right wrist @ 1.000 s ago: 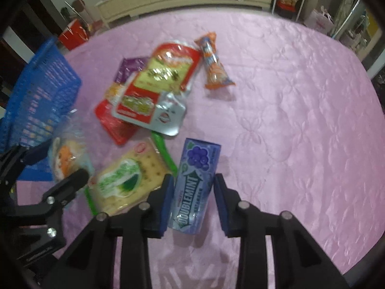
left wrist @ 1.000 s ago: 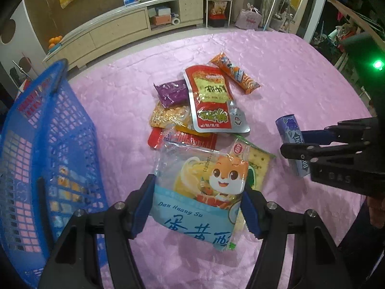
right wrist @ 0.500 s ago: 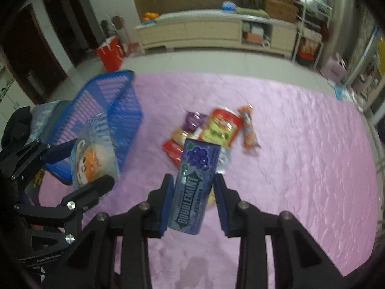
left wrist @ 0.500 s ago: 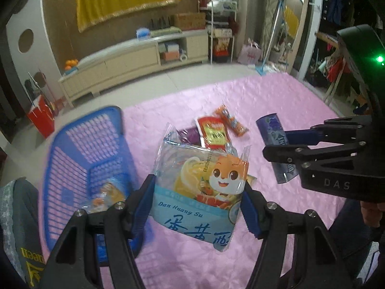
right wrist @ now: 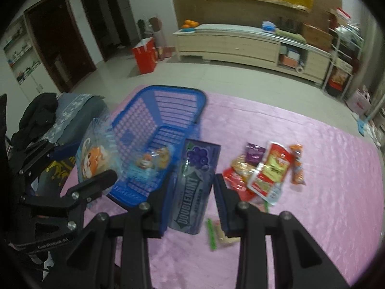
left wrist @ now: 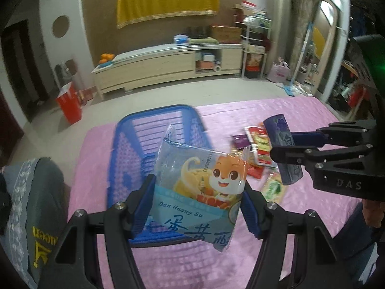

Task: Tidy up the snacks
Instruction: 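Carry the gum pack into the basket with the right tool while the left tool carries the fox bag there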

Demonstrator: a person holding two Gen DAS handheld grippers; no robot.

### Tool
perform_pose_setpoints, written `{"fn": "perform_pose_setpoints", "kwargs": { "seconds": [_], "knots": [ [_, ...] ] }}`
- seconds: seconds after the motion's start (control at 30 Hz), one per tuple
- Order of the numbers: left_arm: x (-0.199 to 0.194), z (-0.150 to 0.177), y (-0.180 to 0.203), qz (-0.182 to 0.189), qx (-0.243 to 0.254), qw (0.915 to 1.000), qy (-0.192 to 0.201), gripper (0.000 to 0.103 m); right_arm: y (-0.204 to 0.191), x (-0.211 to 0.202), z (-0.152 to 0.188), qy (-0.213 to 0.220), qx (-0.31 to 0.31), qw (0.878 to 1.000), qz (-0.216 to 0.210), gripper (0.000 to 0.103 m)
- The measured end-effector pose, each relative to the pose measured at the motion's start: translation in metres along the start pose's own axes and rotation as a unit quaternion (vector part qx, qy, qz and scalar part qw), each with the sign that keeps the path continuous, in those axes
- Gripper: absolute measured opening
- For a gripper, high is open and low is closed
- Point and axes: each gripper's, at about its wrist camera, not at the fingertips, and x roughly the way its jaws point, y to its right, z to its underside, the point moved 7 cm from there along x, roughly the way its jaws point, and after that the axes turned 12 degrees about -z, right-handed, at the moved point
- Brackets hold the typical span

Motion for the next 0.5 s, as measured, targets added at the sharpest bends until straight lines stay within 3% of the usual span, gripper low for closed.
{"fn": "perform_pose_setpoints", "kwargs": {
  "seconds": [0.5],
  "knots": [
    [0.04,0.036,-0.066,-0.015,-0.065,0.9963,-0.054,0.064,-0.049,0.075,-0.011,-0.054,-0.042,0.997,-0.029,0.038]
  ]
}}
